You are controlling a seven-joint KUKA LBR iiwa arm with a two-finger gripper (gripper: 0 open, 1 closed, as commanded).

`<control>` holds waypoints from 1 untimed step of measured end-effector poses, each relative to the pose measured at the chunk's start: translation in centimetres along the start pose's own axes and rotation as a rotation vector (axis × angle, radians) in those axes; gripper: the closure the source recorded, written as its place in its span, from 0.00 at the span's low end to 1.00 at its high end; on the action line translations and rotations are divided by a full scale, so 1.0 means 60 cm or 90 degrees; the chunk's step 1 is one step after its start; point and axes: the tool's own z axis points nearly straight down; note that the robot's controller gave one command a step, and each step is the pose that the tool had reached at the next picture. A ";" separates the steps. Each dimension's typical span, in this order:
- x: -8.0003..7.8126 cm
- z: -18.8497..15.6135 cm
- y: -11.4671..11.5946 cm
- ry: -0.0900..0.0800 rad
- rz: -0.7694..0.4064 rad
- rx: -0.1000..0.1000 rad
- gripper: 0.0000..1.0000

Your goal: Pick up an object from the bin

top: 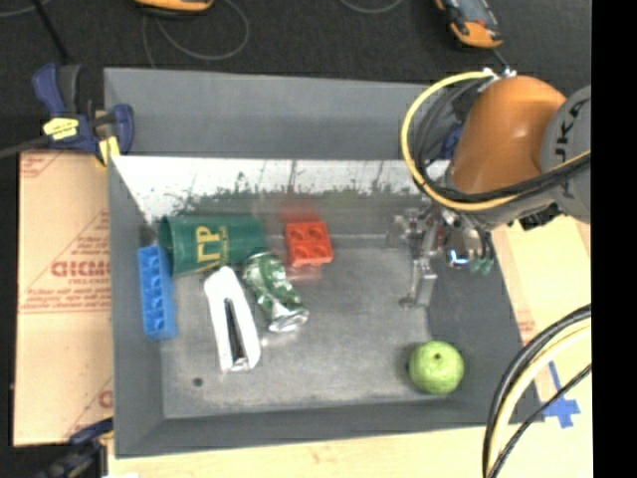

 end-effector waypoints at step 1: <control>0.063 0.073 0.041 -0.004 -0.066 0.000 0.00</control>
Offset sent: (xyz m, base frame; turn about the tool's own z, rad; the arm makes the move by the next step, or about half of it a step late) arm 0.0368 0.0913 -0.0538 -0.2475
